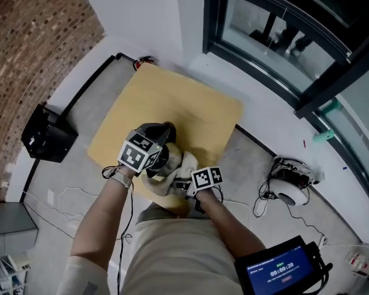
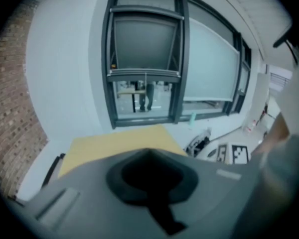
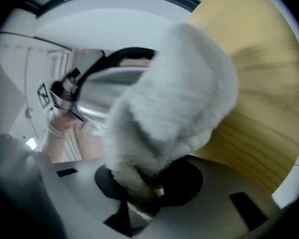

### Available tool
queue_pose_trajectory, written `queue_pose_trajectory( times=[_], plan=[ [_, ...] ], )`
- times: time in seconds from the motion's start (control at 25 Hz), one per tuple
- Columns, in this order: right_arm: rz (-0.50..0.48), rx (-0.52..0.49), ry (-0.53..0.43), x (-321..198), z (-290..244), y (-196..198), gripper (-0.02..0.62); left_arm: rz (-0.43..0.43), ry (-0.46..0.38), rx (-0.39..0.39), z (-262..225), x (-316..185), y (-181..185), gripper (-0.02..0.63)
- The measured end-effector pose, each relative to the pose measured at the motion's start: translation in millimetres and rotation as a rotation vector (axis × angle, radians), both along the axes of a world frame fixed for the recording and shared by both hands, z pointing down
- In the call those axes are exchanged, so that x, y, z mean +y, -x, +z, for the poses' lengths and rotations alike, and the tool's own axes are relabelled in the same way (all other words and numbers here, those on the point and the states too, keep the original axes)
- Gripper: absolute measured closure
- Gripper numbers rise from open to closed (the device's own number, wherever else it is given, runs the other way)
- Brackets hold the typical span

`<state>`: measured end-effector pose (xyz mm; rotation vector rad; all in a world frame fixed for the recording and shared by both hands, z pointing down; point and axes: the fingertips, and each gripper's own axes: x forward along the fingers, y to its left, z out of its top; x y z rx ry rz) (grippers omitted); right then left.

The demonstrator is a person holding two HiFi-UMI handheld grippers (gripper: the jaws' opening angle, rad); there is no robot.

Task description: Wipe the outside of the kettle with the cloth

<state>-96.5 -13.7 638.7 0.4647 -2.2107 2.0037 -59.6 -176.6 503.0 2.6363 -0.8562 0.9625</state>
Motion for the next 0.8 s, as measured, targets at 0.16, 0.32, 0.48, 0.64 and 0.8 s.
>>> queue_pose_trajectory(
  times=[0.16, 0.32, 0.48, 0.64, 0.8],
  plan=[
    [-0.089, -0.176, -0.059, 3.4, -68.2, 53.6, 0.479, -0.003, -0.014, -0.032, -2.6, -3.2, -4.5, 0.62],
    [-0.02, -0.098, 0.018, 3.3, -32.4, 45.6, 0.479, -0.011, -0.008, -0.026, -1.0, 0.6, -5.5, 0.62],
    [0.05, -0.142, 0.063, 3.3, -38.2, 40.7, 0.479, -0.014, -0.018, -0.033, -1.1, 1.2, -6.0, 0.62],
    [0.031, -0.102, -0.021, 0.2, -46.9, 59.7, 0.479, -0.011, -0.014, -0.027, 1.2, 0.9, -6.3, 0.62],
    [0.121, 0.035, 0.157, 10.4, 7.0, 59.7, 0.479, -0.015, -0.008, -0.023, -1.4, 1.4, -11.4, 0.62]
  ],
)
